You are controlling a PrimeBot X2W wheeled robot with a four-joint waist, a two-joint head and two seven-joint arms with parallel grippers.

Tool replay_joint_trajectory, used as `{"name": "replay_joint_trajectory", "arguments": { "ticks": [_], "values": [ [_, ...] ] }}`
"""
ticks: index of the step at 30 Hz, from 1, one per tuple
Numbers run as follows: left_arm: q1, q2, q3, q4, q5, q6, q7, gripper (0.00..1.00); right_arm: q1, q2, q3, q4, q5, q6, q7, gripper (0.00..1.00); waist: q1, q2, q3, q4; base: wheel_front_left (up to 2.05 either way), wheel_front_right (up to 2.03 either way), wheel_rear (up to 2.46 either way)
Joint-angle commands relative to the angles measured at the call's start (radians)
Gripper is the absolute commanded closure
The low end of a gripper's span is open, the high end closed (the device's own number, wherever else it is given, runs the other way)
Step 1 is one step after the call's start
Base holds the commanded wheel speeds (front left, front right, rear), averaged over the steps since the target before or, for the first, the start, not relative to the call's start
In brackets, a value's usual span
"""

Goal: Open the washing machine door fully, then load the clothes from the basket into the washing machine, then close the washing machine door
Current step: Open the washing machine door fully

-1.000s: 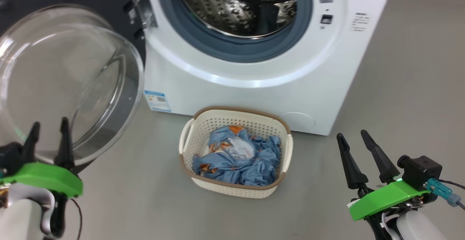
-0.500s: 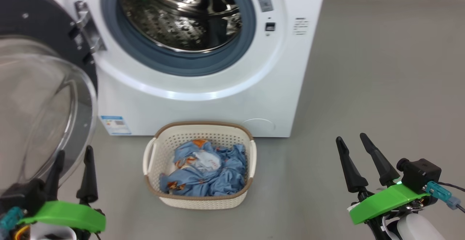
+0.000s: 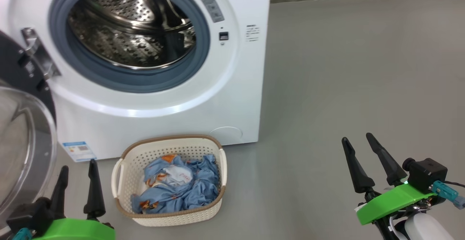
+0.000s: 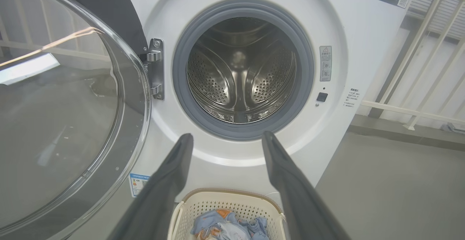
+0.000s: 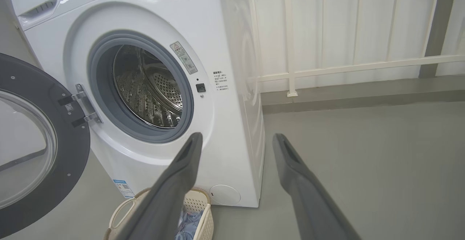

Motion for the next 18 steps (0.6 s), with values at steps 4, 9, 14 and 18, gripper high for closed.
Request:
{"name": "replay_joint_trajectory", "arguments": {
  "ticks": [4,9,14,18],
  "values": [
    [-0.006,0.016,0.031,-0.030,-0.003,-0.005,-0.018,0.00,-0.024,-0.028,0.016,-0.027,-0.012,0.005,-0.012,0.00,0.0000,0.0000,-0.006,-0.030,0.00,0.00,0.00],
    [-0.003,0.014,0.025,-0.022,0.001,-0.007,-0.024,0.00,-0.027,-0.037,0.013,-0.026,-0.016,0.005,-0.012,0.00,0.0000,0.0000,-0.005,-0.034,0.00,0.00,0.00],
    [-0.005,0.014,0.022,-0.009,0.000,-0.019,-0.030,0.00,-0.032,-0.045,0.007,-0.027,-0.017,0.005,-0.012,0.00,0.0000,0.0000,-0.001,-0.031,0.00,0.00,0.00],
    [-0.007,0.010,0.018,0.002,0.001,-0.024,-0.033,0.00,-0.033,-0.047,0.001,-0.029,-0.018,0.005,-0.012,0.00,0.0000,0.0000,0.001,-0.026,0.00,0.00,0.00]
  ]
}}
